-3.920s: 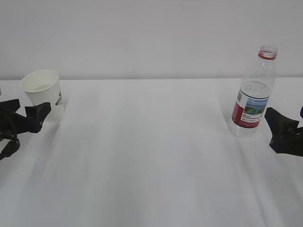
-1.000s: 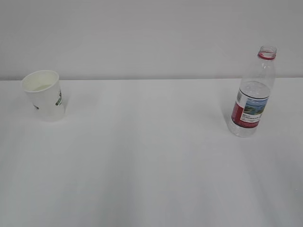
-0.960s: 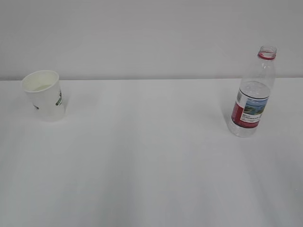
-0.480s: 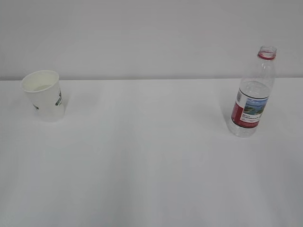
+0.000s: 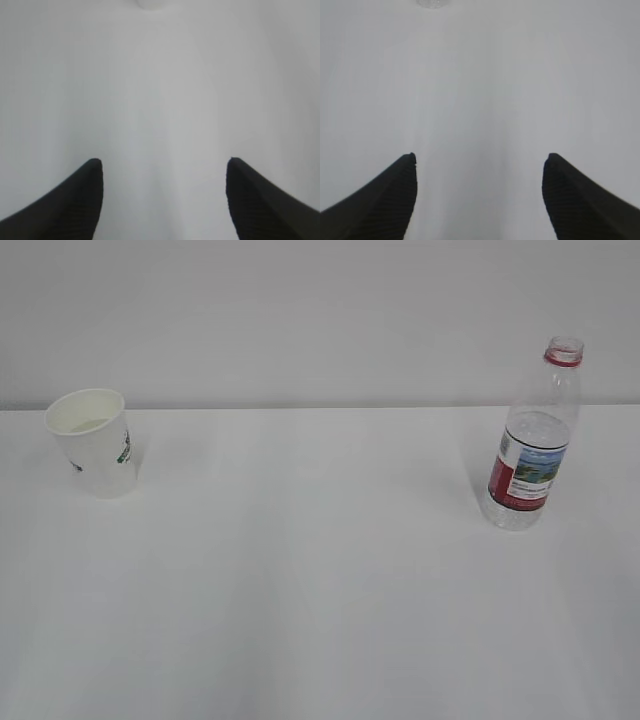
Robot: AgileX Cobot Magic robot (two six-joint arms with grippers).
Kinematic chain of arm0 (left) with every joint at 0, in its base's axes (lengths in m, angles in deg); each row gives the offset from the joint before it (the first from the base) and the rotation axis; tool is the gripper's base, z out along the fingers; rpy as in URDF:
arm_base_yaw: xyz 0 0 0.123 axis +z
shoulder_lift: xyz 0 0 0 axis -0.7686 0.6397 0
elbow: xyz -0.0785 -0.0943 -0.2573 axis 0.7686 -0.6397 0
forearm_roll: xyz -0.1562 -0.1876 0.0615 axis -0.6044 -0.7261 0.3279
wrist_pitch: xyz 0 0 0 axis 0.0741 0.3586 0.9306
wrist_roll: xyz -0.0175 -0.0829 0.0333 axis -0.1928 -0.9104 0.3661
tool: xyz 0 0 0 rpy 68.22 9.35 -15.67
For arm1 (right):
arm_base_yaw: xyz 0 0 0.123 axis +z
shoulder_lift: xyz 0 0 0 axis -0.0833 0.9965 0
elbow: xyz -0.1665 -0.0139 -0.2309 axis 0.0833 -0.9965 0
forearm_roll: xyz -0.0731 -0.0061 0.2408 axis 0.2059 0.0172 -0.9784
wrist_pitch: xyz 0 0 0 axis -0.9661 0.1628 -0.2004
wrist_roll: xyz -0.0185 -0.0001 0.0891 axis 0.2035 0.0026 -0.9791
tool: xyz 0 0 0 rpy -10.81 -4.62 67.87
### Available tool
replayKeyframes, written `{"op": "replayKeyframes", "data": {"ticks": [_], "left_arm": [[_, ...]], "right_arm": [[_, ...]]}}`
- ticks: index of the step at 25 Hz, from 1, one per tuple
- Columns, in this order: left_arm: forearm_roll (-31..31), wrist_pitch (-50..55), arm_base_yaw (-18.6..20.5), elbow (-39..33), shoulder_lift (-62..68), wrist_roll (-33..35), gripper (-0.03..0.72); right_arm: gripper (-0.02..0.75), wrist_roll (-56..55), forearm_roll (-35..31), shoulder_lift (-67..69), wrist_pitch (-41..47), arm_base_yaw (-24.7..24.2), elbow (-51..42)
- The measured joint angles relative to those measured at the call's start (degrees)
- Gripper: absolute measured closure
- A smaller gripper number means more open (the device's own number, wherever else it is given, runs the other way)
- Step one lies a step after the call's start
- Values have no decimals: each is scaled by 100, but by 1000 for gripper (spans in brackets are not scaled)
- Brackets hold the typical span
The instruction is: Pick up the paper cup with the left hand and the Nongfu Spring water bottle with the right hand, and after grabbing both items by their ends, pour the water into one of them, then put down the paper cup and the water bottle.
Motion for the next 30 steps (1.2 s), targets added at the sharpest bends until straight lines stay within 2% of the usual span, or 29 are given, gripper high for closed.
{"op": "replayKeyframes", "data": {"ticks": [16, 25, 30], "left_arm": [[-19, -11, 0, -11, -91, 0, 130], [-32, -11, 0, -11, -1390, 0, 175], [-43, 23, 0, -11, -1462, 0, 183]], "right_arm": [[150, -52, -24, -490, 78, 0, -216], [150, -52, -13, -1663, 128, 0, -216], [150, -72, -13, -2420, 163, 0, -216]]}}
